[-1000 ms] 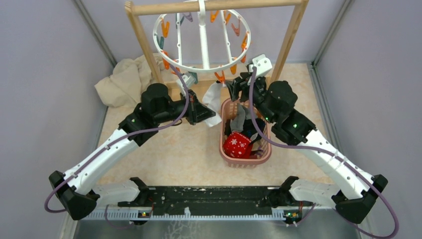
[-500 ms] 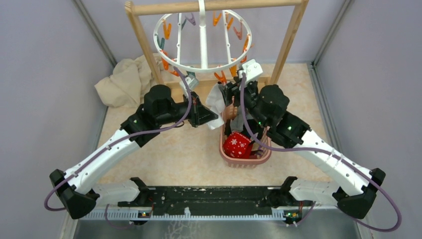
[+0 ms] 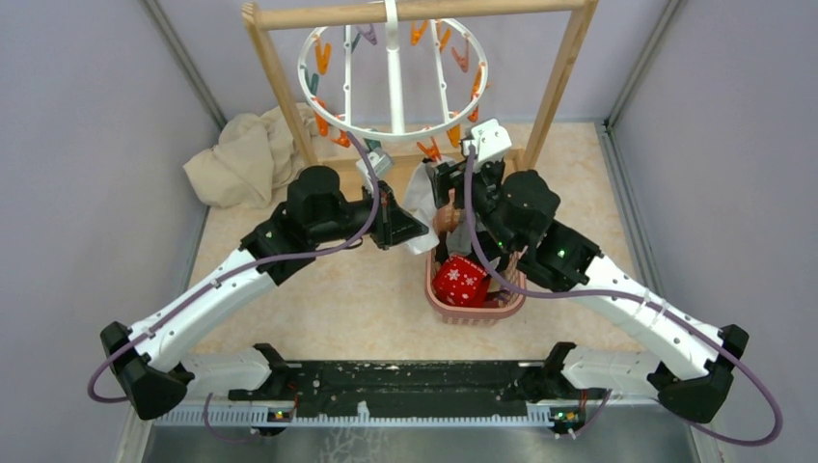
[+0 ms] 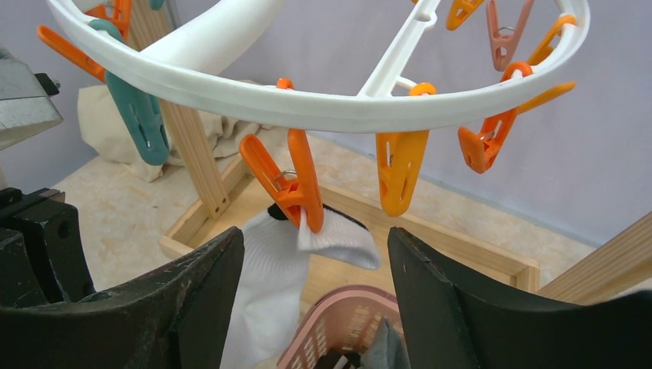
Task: Remove the socks clipped to the hanger
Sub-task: Remove the sock from the hanger.
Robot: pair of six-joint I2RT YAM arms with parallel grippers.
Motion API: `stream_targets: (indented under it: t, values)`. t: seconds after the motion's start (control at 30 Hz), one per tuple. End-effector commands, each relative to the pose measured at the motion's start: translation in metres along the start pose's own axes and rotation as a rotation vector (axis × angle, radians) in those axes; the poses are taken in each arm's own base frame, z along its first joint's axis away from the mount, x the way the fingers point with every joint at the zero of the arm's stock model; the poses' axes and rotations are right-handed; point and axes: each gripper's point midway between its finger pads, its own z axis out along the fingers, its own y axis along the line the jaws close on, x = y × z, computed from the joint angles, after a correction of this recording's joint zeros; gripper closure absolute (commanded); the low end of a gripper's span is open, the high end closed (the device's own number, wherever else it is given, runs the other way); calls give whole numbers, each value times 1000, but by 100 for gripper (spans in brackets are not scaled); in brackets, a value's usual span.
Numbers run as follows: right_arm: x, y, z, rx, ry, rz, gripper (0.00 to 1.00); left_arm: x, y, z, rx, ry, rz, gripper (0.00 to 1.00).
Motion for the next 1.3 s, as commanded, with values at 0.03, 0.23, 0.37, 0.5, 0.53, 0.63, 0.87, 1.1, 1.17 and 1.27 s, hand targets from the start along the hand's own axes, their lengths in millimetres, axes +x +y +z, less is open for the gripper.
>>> stream_targets:
  t: [0.03, 0.23, 0.37, 0.5, 0.53, 0.63, 0.87, 1.1, 1.17, 1.27]
  values:
    - [-23, -11, -15, 29, -76, 36, 30, -18, -10, 1, 19, -47, 32, 100]
    - [-18, -12, -24, 20, -74, 51, 30, -18, -11, 2, 19, -46, 33, 100]
    - [-13, -11, -26, 11, -62, 51, 30, -17, -11, 4, 22, -42, 32, 100]
    - [-10, -10, -28, 10, -56, 51, 30, -17, -12, 6, 25, -40, 34, 100]
    - [-9, -11, -28, 13, -55, 51, 30, -17, -12, 6, 26, -40, 34, 100]
    - [-10, -11, -29, 13, -57, 52, 30, -17, -12, 7, 27, -41, 36, 100]
    - [-10, -10, -28, 11, -57, 54, 30, -17, -12, 7, 25, -40, 37, 100]
    - [-12, -10, -29, 9, -62, 54, 30, -17, -12, 7, 26, -38, 38, 100]
    - [-12, -10, -29, 10, -63, 55, 30, -17, -12, 8, 26, -37, 40, 100]
    - [-14, -11, -30, 10, -64, 54, 30, -17, -12, 8, 25, -37, 40, 100]
